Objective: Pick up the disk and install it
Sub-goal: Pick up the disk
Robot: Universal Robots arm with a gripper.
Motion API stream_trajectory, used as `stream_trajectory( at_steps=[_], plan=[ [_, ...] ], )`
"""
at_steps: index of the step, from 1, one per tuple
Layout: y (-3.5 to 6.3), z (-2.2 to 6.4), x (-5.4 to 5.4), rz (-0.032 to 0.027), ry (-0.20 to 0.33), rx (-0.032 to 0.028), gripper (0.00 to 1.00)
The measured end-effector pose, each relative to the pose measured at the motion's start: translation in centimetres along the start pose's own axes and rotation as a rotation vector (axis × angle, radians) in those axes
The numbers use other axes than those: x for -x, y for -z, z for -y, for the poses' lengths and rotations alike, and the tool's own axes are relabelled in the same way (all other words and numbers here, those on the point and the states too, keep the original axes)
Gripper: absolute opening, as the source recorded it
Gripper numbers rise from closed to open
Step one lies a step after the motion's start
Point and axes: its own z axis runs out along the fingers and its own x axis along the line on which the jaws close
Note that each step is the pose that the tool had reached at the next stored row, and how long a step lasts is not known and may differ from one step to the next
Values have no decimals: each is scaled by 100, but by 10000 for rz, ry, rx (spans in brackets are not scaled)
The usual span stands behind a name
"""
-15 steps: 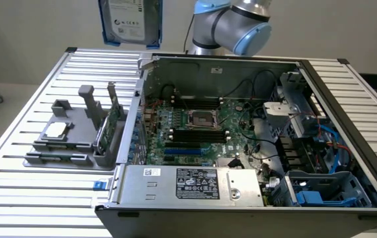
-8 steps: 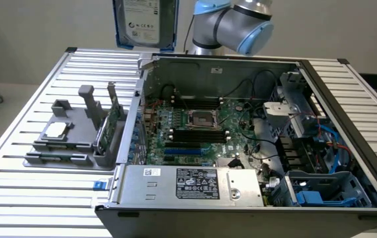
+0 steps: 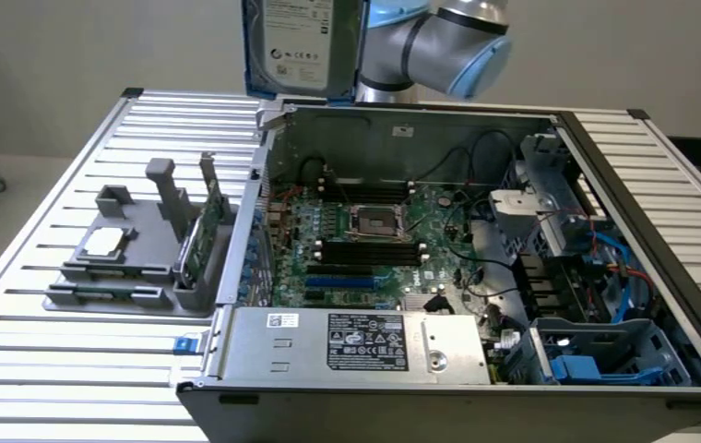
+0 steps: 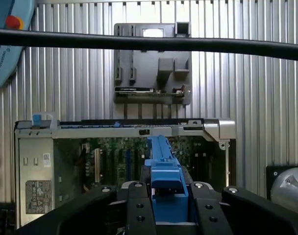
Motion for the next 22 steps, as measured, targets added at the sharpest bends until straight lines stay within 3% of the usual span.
stream_trajectory(
  at_steps=[9,22],
  plan=[
    [47,382,-177,-2,3,39,33],
    [107,855,-378,-3,6,89,33]
  ],
)
